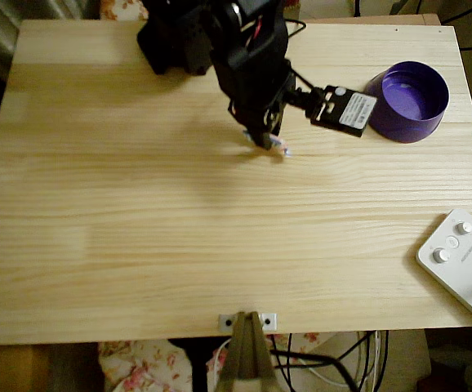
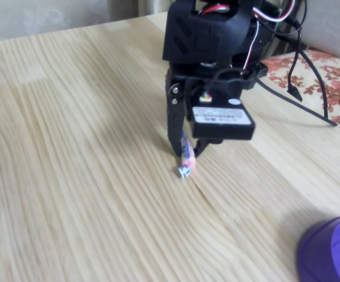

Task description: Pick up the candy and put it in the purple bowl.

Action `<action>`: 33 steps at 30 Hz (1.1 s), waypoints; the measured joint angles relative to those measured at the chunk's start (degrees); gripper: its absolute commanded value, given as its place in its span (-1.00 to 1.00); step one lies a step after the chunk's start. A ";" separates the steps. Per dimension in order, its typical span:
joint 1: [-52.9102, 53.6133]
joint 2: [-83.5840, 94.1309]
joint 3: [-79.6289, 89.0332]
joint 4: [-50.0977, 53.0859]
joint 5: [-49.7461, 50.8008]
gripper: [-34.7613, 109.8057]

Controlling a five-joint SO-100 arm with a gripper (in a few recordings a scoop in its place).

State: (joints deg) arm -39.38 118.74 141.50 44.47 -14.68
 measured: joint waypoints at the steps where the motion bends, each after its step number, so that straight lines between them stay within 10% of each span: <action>1: -1.05 1.49 -0.97 1.32 0.18 -0.53; 33: -34.98 -14.59 -32.52 -8.53 20.48 -0.53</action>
State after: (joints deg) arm -74.36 104.15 108.98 35.95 5.80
